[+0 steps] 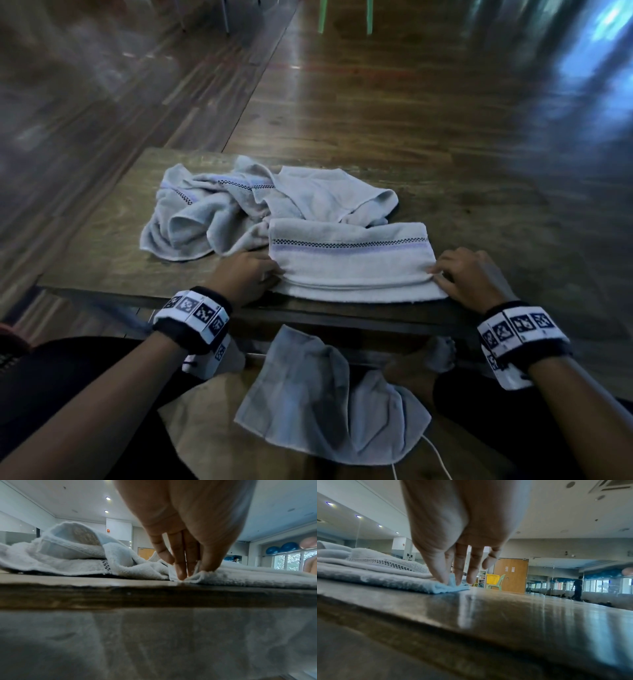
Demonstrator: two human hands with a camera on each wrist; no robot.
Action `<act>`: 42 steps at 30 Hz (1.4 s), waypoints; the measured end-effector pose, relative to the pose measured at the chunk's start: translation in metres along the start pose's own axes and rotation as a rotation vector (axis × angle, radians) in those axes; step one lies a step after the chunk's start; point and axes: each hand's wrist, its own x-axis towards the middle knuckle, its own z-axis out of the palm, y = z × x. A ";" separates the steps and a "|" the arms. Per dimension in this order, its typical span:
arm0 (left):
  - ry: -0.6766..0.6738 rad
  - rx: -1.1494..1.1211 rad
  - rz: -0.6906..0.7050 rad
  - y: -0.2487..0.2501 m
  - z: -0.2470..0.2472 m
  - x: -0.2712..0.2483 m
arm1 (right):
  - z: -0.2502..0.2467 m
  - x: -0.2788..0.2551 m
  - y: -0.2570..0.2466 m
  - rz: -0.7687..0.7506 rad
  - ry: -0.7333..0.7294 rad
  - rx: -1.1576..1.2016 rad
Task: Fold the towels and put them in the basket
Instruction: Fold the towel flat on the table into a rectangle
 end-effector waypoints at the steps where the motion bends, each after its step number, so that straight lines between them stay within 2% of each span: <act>1: -0.009 0.000 -0.031 0.001 0.000 0.001 | 0.001 0.001 0.001 0.009 -0.005 -0.004; 4: 0.118 0.026 0.014 -0.002 0.000 -0.005 | 0.001 -0.002 0.002 -0.025 0.062 -0.031; 8: 0.372 0.114 0.065 -0.007 -0.007 -0.017 | -0.013 -0.016 -0.001 -0.034 0.363 0.025; 10: 0.447 0.136 0.099 -0.007 -0.009 -0.022 | -0.017 -0.025 -0.004 -0.098 0.401 0.007; 13: 0.345 0.145 0.127 -0.007 -0.003 -0.027 | -0.014 -0.033 -0.004 -0.166 0.333 0.018; 17: 0.200 0.154 0.146 -0.004 0.007 -0.032 | -0.006 -0.037 -0.002 -0.170 0.246 0.011; 26: 0.177 0.093 0.089 0.003 0.017 -0.040 | 0.008 -0.041 0.002 -0.132 0.076 0.179; 30: 0.179 0.091 0.053 -0.004 0.018 -0.044 | 0.004 -0.047 -0.011 -0.200 0.049 0.239; 33: 0.188 0.091 0.019 -0.009 0.015 -0.046 | -0.002 -0.051 -0.018 -0.233 0.088 0.205; 37: 0.176 0.119 0.041 -0.006 0.014 -0.047 | -0.009 -0.055 -0.020 -0.179 0.214 0.081; 40: 0.147 0.120 0.046 -0.005 0.011 -0.047 | -0.001 -0.061 -0.025 -0.216 0.130 0.044; 42: 0.124 0.135 0.052 -0.005 0.010 -0.049 | 0.002 -0.063 -0.026 -0.188 0.077 0.078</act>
